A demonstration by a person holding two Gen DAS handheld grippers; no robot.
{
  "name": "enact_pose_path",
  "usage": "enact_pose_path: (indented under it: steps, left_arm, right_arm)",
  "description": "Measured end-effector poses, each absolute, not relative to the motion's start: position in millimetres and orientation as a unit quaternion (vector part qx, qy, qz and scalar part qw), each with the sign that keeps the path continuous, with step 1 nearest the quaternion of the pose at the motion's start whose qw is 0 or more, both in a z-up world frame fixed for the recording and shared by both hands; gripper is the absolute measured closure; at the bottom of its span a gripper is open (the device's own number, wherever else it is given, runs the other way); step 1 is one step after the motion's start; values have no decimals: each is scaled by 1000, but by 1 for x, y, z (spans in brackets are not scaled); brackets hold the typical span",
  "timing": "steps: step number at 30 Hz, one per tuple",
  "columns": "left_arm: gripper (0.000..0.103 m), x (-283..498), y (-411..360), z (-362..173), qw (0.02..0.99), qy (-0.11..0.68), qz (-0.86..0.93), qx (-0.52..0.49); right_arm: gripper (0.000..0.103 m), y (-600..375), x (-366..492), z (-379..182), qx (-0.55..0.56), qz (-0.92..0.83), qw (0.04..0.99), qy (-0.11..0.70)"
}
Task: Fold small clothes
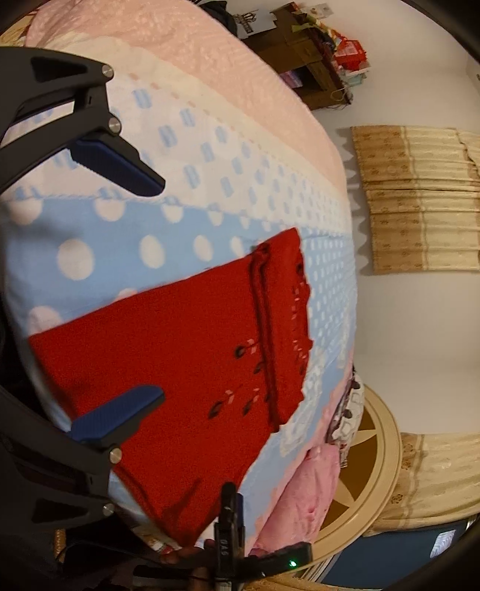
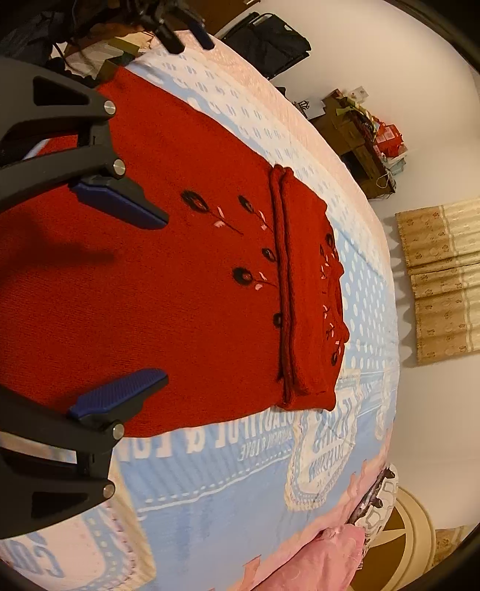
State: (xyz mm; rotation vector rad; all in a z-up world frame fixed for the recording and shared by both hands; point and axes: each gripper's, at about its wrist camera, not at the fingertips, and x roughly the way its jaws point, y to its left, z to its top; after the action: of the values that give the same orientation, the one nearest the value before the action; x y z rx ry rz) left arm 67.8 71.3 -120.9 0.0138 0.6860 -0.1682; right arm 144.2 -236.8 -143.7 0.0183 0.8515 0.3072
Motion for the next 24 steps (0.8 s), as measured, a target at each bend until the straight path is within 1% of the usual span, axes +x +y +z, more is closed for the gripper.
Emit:
enact_pose_path:
  steps: [5,8,14,18,22,24]
  left_arm:
    - [1,60,62,-134,927,360,-107,2]
    - [6,58,53,-141,918,376,-123,1]
    - [6,60,50,-152,900,409,-148,-18]
    - [19,57,52,-157,882,434,-177,-44]
    - [20,53,53,-160,874,443,-190,-59]
    - [25,52,52,-159,871,445,-201,-61]
  right_arm:
    - [25,-242,125,-144,9,146,899,412]
    - [25,-244,110,-145,-2,137,903,407]
    - [25,-256,88,-149,-10,119,907,403]
    - [25,-273,79,-151,7,99,908,407]
    - [25,-286,72,-153,22,91,909,407]
    - [25,-291,70,-156,28,88,908,409]
